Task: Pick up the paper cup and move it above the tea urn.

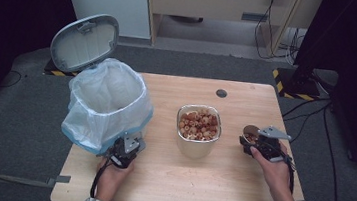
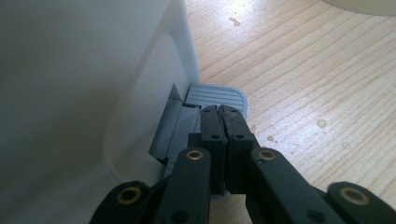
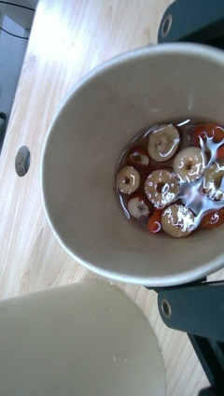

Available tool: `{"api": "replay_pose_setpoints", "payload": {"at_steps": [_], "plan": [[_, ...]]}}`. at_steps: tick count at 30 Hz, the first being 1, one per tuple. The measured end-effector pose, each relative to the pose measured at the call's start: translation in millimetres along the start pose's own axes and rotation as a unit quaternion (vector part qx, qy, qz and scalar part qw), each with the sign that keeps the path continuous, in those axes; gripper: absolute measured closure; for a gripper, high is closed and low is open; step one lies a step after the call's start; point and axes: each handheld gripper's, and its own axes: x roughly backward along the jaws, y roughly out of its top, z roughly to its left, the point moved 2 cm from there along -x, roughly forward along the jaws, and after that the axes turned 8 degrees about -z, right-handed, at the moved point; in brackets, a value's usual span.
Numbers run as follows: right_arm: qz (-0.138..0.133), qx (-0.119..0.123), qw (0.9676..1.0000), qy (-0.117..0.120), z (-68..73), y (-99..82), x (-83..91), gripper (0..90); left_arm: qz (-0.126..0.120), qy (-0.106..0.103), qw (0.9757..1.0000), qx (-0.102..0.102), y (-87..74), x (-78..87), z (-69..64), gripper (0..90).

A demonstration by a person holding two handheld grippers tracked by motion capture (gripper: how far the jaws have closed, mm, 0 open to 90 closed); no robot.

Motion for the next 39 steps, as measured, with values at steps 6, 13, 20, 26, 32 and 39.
{"api": "replay_pose_setpoints", "payload": {"at_steps": [6,13,20,26,32,39], "plan": [[-0.004,0.027,0.9995,0.017,-9.9,12.5,4.6,33.1,0.0,-0.001,1.0,0.002,-0.1,0.0,0.3,87.8],[-0.008,0.048,0.9985,0.027,-17.0,29.0,5.9,33.2,0.0,-0.001,1.0,0.0,0.0,0.0,0.2,87.8],[-0.016,0.051,0.998,0.033,-23.0,48.9,8.0,33.3,0.0,-0.002,1.0,0.001,-0.1,0.1,0.6,87.8],[-0.018,0.043,0.9983,0.035,-27.7,56.1,9.7,33.3,-0.001,-0.003,1.0,0.001,-0.1,0.1,0.8,87.8],[-0.018,0.039,0.9984,0.038,-30.7,59.7,11.2,33.3,-0.001,-0.003,1.0,0.001,-0.1,0.1,0.8,87.8],[-0.022,0.036,0.9984,0.037,-32.6,65.2,13.9,33.3,-0.001,-0.003,1.0,0.001,-0.2,0.1,0.9,87.8]]}}
